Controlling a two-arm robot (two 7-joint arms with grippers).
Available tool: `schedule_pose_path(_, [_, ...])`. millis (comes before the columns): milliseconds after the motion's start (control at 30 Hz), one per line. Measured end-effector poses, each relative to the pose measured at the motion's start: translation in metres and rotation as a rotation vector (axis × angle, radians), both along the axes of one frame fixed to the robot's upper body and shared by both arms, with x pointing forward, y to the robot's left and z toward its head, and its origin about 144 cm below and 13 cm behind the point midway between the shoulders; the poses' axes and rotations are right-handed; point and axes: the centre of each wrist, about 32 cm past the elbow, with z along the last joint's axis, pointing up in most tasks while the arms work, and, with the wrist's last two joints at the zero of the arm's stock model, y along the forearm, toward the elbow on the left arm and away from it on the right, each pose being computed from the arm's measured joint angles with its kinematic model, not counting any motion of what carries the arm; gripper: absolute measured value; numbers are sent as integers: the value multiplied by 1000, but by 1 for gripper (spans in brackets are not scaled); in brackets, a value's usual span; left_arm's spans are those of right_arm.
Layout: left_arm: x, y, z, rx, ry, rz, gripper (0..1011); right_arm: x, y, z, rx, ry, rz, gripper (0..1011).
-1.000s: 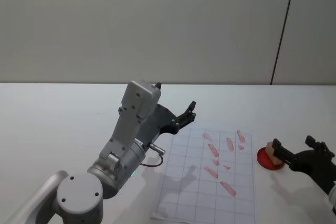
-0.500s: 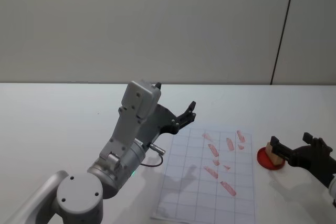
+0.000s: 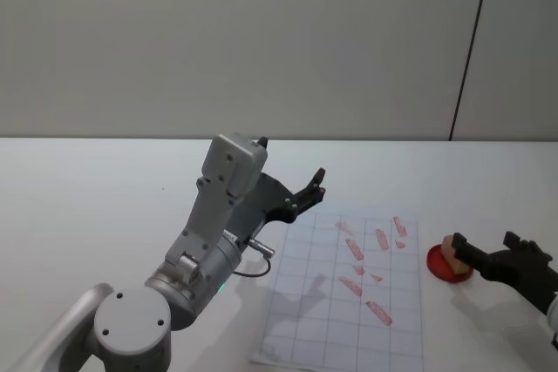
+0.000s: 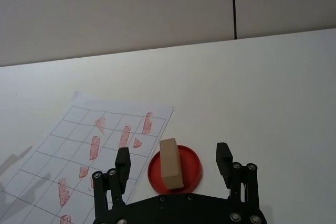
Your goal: Use the one hand to pick up the stamp and affix it onto the A4 paper.
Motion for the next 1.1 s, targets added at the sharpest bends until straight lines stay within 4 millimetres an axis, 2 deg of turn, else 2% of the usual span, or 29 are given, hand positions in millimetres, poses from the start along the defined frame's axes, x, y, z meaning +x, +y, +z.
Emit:
schedule_pose_path(233, [0, 0, 0, 0, 0, 0, 1002, 6, -4, 1, 3, 22, 9, 1001])
schedule_pose_path(567, [0, 0, 0, 0, 0, 0, 1002, 15, -12, 13, -24, 36, 45, 1001])
schedule_pose_path(1100, [0, 0, 0, 0, 0, 0, 1002, 20, -17, 24, -42, 44, 73, 1001])
